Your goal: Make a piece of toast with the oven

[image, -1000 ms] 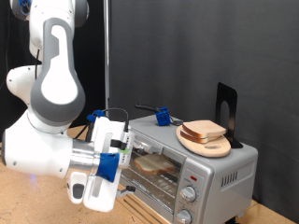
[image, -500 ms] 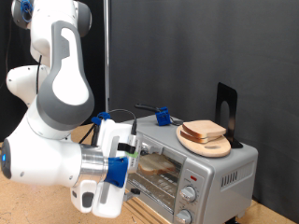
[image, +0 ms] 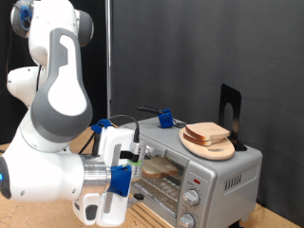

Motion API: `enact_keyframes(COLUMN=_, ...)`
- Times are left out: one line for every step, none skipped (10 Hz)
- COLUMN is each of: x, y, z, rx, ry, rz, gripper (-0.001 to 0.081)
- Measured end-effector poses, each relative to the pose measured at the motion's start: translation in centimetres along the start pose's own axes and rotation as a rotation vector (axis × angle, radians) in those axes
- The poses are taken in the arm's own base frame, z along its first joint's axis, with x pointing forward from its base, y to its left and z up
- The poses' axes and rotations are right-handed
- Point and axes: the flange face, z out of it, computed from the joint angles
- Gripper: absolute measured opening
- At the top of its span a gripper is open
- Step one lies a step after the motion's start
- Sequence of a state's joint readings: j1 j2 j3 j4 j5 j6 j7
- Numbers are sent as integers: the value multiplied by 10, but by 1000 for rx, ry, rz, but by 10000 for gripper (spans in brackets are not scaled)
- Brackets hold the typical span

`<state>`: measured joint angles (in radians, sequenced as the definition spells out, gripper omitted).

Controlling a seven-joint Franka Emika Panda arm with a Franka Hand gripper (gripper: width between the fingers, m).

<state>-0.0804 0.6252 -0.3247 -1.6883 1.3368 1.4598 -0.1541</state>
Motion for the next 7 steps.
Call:
enact_keyframes(x=11, y=-2, z=4, rx=11, ry=35, rz=-5, gripper=682)
enact_keyframes(x=23, y=-5, z=9, rx=29, ry=81, rz=-16, gripper=682)
enact_keyframes(x=35, y=-9, z=15, rx=45, ry=119, rz=-27, gripper=682)
enact_keyframes(x=47, y=-13, z=21, rx=52, ry=136, rz=-38, gripper=682)
enact_keyframes(x=58, y=-16, z=27, rx=47, ry=133, rz=-53, gripper=682)
enact_keyframes(x=68, y=-17, z=33, rx=39, ry=117, rz=-67, gripper=682)
enact_keyframes(x=76, y=-16, z=35, rx=32, ry=97, rz=-76, gripper=682)
